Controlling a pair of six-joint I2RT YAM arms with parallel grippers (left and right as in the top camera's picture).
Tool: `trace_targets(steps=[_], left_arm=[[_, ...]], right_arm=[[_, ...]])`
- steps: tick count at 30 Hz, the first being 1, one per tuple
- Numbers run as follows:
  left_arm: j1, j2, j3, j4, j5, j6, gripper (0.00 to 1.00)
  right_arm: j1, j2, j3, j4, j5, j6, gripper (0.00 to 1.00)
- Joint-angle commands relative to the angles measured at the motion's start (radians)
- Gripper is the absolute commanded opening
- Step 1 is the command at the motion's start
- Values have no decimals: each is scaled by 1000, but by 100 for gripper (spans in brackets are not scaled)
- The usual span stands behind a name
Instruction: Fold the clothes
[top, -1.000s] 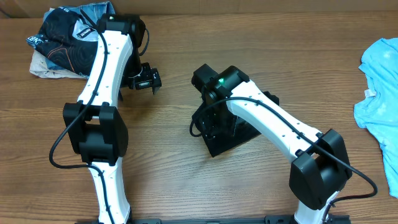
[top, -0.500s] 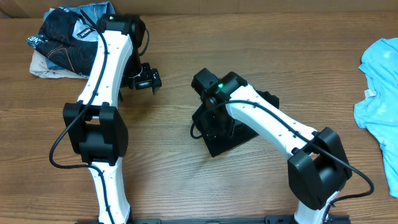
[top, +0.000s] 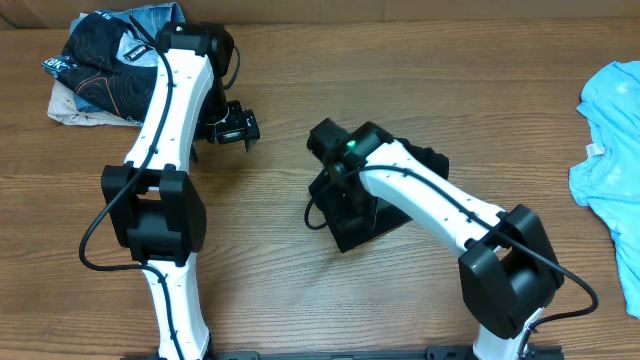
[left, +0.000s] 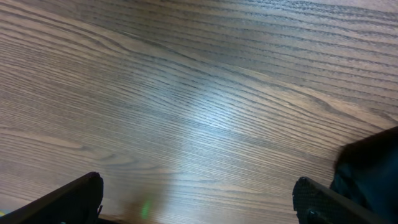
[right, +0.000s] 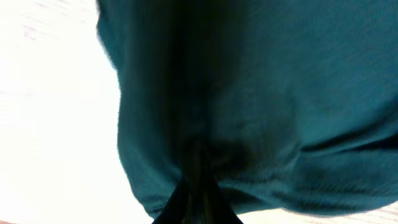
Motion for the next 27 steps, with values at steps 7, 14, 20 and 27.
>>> trace_targets(steps=[7,14,20,27], left_arm=[[-5,-34,-3,11,-13,-14,100],[-5,-34,-3,12,-13,-14,100],[-5,-34,-3,11,-13,-14,100],[-5,-34,-3,15,-13,-14,100]], right_arm=[[161,-9,75,-83,34,195,4],[175,-8,75,-86,-86,297,6],[177,-6,75,-83,-174,293,19],[151,-28,114,-156,-155,294,4]])
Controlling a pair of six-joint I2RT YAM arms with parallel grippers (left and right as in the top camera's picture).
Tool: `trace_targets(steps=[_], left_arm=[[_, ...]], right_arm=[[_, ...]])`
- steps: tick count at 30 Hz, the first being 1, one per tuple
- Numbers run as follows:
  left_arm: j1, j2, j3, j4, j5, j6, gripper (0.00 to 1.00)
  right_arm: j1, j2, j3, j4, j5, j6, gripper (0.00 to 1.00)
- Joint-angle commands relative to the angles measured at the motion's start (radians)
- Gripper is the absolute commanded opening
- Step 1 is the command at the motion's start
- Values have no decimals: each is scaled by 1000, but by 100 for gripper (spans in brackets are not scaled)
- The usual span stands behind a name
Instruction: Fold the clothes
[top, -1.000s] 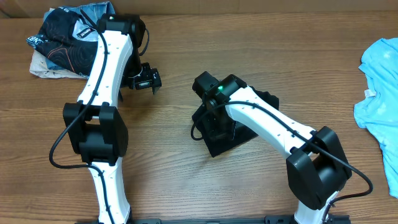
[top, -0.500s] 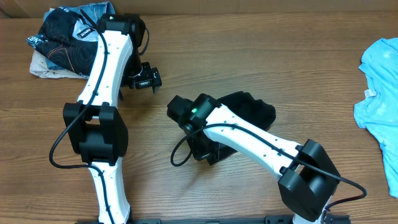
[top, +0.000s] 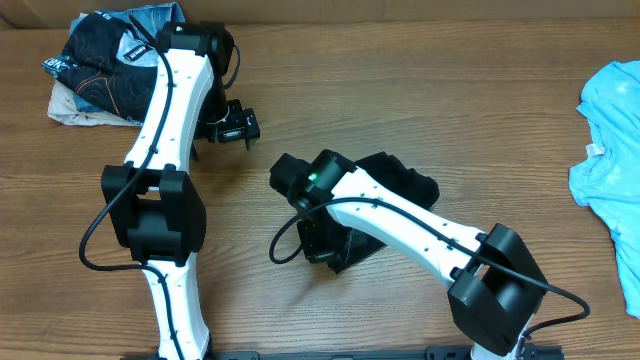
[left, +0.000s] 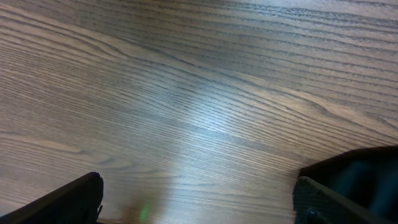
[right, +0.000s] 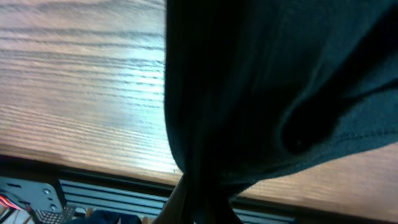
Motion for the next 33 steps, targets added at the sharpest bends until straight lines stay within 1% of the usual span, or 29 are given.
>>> trace_targets(steps=[1,2,3,4,5,6,8,10,12,14,15,16,18,19,22,25,27,29,33], left_arm=[[-5,-34,-3,2,-13,-14,100],[-5,-34,-3,1,-13,-14,100],[-5,-34,-3,1,-13,-14,100],[-5,-34,-3,1,-13,-14,100],[-5,-34,-3,2,-13,-14,100],[-5,-34,-3,3,-13,-14,100],[-5,-34,-3,8,-13,-14,100],[-5,-34,-3,11,-13,-14,100],[-5,-34,-3,13,-13,-14,100],[-5,-34,-3,13,-13,-14,100],[-5,-34,-3,12,-13,-14,100],[-5,-34,-3,12,-13,-14,100],[-5,-34,-3,12,-13,-9,100],[-5,-34,-3,12,-13,-7,100],[-5,-34,-3,11,-13,-7,100],[-5,-34,-3,12,-13,-7,100],[-5,-34,-3,13,-13,-7,100],[-5,-34,-3,16,-13,-7,100],[-5,-34,-3,16,-13,-7,100]], right_arm=[[-28,-38,66,-29,-12,5,5],[-34,-45,79,-42,-12,5,7],[-39,-52,93,-58,-13,5,14],[-44,-56,108,-80,-13,5,29],[-48,-58,121,-103,-13,5,49],[-49,-58,128,-123,-13,5,54],[-49,-58,131,-159,-13,5,56],[-49,-58,131,-195,-11,5,57],[-48,-58,131,-212,22,10,53],[-55,-58,131,-213,114,77,54],[-71,-58,131,-209,192,153,55],[-86,-58,131,-201,227,186,61],[-130,-58,130,-172,259,214,82],[-155,-58,130,-155,258,214,88],[-242,-57,124,-103,254,214,88],[-328,-57,99,-42,188,214,83],[-374,-57,78,-6,150,214,82],[-408,-57,56,27,111,214,82],[-436,-57,-10,84,75,216,75]])
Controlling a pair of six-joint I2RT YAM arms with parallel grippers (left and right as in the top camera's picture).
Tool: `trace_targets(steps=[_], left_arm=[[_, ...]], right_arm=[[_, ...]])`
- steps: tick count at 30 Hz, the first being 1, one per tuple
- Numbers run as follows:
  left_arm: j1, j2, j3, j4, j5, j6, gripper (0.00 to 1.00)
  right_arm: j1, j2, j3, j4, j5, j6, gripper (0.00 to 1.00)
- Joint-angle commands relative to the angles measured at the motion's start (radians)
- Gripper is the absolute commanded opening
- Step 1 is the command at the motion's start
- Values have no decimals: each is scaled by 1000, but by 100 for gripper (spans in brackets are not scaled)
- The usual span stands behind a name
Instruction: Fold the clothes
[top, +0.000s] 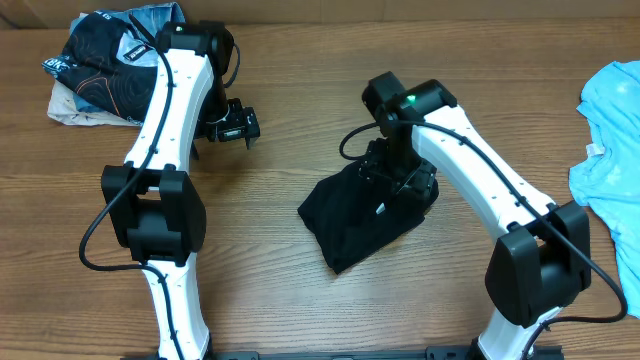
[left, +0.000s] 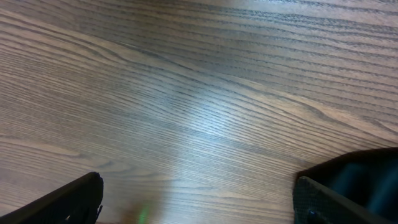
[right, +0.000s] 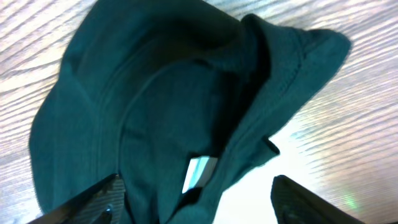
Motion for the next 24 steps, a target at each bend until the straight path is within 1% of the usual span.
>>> trace_targets(steps=[1,4,7,11,13,15,17,21,22,24], left_arm=[[-5,-34,-3,3,-13,-7,100],[-5,-34,-3,4,-13,-7,100],[-5,-34,-3,4,-13,-7,100],[-5,-34,-3,4,-13,-4,100],[-5,-34,-3,5,-13,-4,100],[-5,-34,-3,5,-13,-4,100],[-5,-34,-3,4,-13,-4,100],[-5,-34,-3,5,-13,-4,100],[-5,-34,-3,5,-13,-4,100],[-5,-34,-3,7,-13,-4,100]], right_arm=[[-1,-30,-68,28,-48,27,74],[-1,-30,-135,52,-47,69,68],[-1,-30,-194,80,-51,79,61],[-1,-30,-258,90,-53,95,60],[-1,-30,-277,89,-49,95,52],[-1,-30,-279,76,-35,95,41],[-1,-30,-279,63,-18,95,37],[-1,-30,-270,10,32,95,31],[-1,-30,-267,-16,51,98,28],[-1,-30,-267,-45,66,98,26]])
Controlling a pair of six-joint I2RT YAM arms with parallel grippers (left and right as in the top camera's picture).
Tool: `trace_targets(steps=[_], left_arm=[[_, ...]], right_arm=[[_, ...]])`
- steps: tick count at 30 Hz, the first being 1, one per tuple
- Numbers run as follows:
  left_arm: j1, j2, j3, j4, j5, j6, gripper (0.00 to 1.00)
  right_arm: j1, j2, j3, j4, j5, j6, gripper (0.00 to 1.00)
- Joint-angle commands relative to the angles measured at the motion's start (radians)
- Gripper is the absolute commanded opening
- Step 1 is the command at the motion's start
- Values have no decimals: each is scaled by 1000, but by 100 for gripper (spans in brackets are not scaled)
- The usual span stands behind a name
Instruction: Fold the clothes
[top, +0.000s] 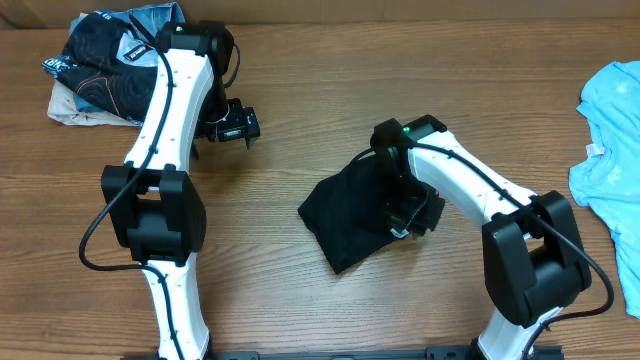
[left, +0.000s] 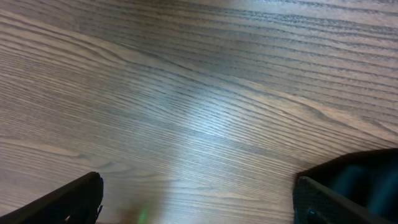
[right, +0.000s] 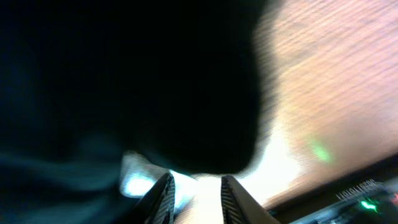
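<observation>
A black garment lies folded in a rough diamond at the table's middle. My right gripper is low at its near right edge. In the right wrist view dark blurred cloth fills most of the frame, with a white tag beside the gripper. The jaws stand narrowly apart, and only bright table shows between them. My left gripper hangs wide open over bare wood, far left of the garment, holding nothing.
A heap of dark and denim clothes sits at the back left corner. A light blue shirt lies spread at the right edge. The table's front edge shows just behind the right gripper.
My right gripper was wide open above the garment's far right part. Now it is nearer, low at the garment's right edge, with its jaws narrowed. The left arm has not moved.
My right gripper was shut on the black cloth at the table's middle. It then held the cloth further left, over the garment's near left side. Later it stood open above the far right of the flattened garment. Now it sits low at the right edge.
</observation>
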Motion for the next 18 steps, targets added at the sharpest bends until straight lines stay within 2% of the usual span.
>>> trace_targets(steps=[1,4,6,15,17,18], left_arm=[[-5,-34,-3,5,-13,-4,100],[-5,-34,-3,6,-13,-4,100],[-5,-34,-3,6,-13,-4,100],[-5,-34,-3,5,-13,-4,100],[-5,-34,-3,6,-13,-4,100],[-5,-34,-3,9,-13,-4,100]], right_arm=[[1,-30,9,-35,63,8,25],[2,-30,8,-73,64,3,17],[8,-30,8,-88,64,1,4],[43,-61,24,-99,64,10,5],[43,-97,50,-100,64,8,10],[43,-135,73,-98,61,-15,22]])
